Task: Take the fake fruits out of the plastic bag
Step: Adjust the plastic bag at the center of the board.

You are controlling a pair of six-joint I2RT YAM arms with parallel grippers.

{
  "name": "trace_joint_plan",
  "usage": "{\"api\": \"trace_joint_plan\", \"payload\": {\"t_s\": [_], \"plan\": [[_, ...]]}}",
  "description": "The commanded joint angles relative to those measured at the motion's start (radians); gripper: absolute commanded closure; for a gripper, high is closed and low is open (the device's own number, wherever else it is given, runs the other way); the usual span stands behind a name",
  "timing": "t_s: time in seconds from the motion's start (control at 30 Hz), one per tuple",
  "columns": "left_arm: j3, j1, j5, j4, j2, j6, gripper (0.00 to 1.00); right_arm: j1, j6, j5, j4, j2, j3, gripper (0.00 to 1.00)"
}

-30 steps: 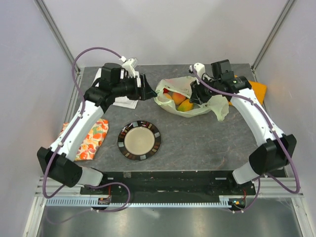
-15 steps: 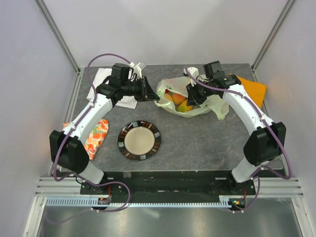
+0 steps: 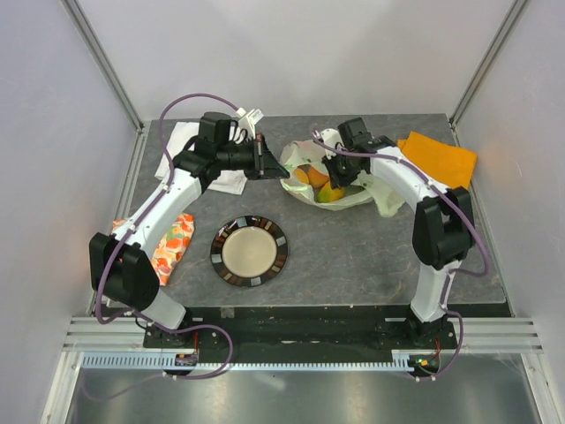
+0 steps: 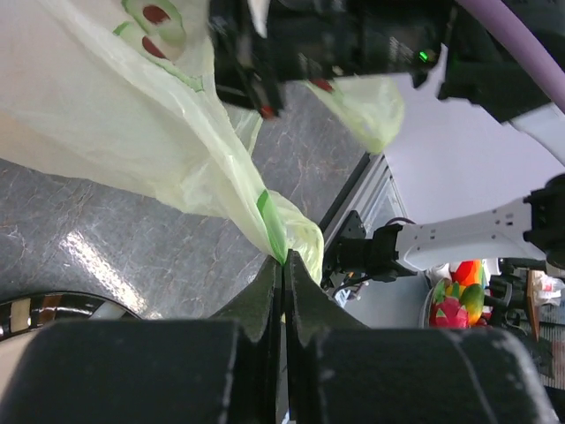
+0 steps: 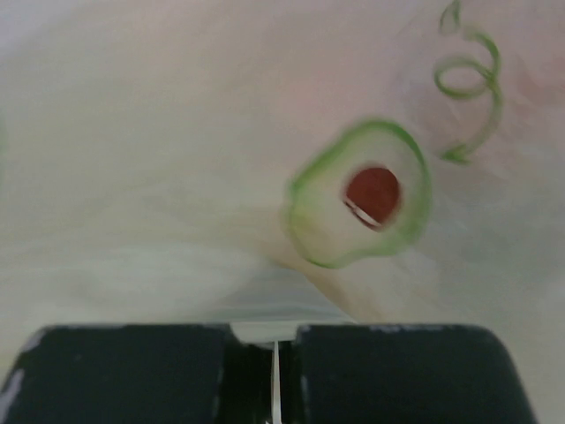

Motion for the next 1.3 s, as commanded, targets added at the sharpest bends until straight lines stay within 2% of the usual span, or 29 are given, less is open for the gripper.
{"api": "trace_joint_plan", "payload": {"t_s": [0.0,0.13,0.17,0.27,0.3,0.37,0.47,0.67,1.03,1.27], "plan": [[0.001,0.013,0.044,0.032,-0.057,0.054,0.98,-0.017,0.027,0.300,0.130,0.100,0.197,1.00],[0.011,0.023,0.025,0.034,-0.057,0.085,0.98,-0.063,0.025,0.442,0.193,0.220,0.345,1.00],[0.012,0.025,0.019,0.032,-0.051,0.086,0.98,-0.067,0.019,0.438,0.193,0.232,0.371,0.98],[0.018,0.025,-0.001,0.035,-0.037,0.091,0.98,-0.078,-0.032,0.329,0.152,0.255,0.402,0.75],[0.021,0.027,-0.002,0.038,-0.032,0.089,0.99,-0.080,-0.064,0.300,0.133,0.251,0.382,0.64],[0.026,0.027,-0.007,0.040,-0.022,0.089,0.99,-0.078,-0.076,0.272,0.092,0.241,0.350,0.59],[0.035,0.027,-0.008,0.046,-0.002,0.080,0.98,-0.083,-0.099,0.283,0.090,0.211,0.221,0.58],[0.051,0.025,-0.010,0.054,0.028,0.071,0.98,-0.093,-0.101,0.330,0.141,0.177,0.121,0.58],[0.080,0.027,0.004,0.054,0.064,0.077,0.98,-0.141,-0.118,0.419,0.219,0.180,0.097,0.57],[0.132,0.025,0.008,0.038,0.103,0.096,0.98,-0.150,-0.112,0.447,0.291,0.220,0.150,0.56]]}}
